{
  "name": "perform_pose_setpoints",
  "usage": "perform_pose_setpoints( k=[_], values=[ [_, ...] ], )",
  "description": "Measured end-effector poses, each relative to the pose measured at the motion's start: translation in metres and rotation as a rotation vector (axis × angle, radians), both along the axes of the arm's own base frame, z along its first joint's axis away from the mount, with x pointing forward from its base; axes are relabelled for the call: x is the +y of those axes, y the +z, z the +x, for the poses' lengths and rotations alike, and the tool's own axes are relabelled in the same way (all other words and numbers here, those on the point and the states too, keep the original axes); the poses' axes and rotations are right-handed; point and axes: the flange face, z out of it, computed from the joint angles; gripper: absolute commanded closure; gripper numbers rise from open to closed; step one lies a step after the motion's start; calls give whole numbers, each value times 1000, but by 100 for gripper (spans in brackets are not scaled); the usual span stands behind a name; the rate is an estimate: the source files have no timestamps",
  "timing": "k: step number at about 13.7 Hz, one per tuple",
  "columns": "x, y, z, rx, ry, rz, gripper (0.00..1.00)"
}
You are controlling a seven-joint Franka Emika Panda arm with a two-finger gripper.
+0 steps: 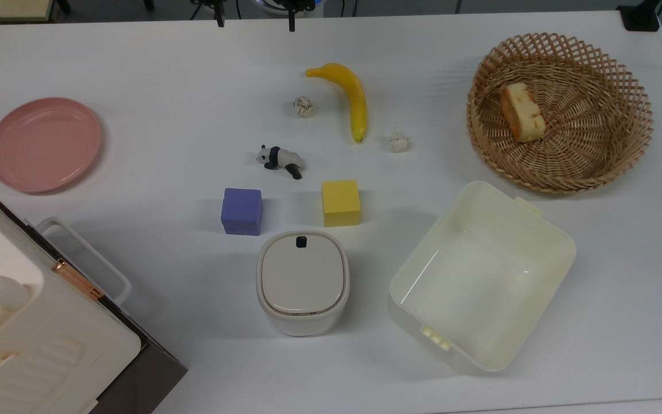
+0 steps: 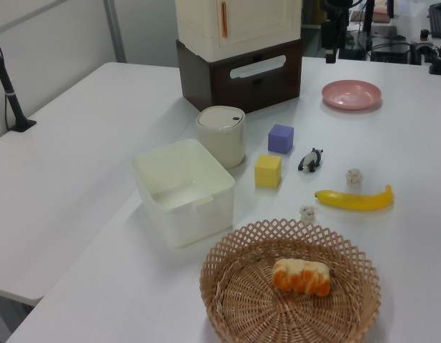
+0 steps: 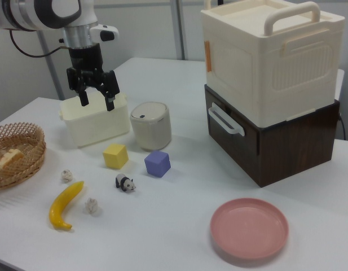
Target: Open the drawer
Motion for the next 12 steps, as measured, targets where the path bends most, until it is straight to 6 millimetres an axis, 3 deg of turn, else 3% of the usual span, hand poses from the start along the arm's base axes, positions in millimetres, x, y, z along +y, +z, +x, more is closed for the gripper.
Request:
perform_pose_setpoints(
  k=[5, 12],
  values=[
    [-12, 3, -1, -1, -21, 0, 0],
    [-12, 3, -1, -2, -21, 0, 0]
  ],
)
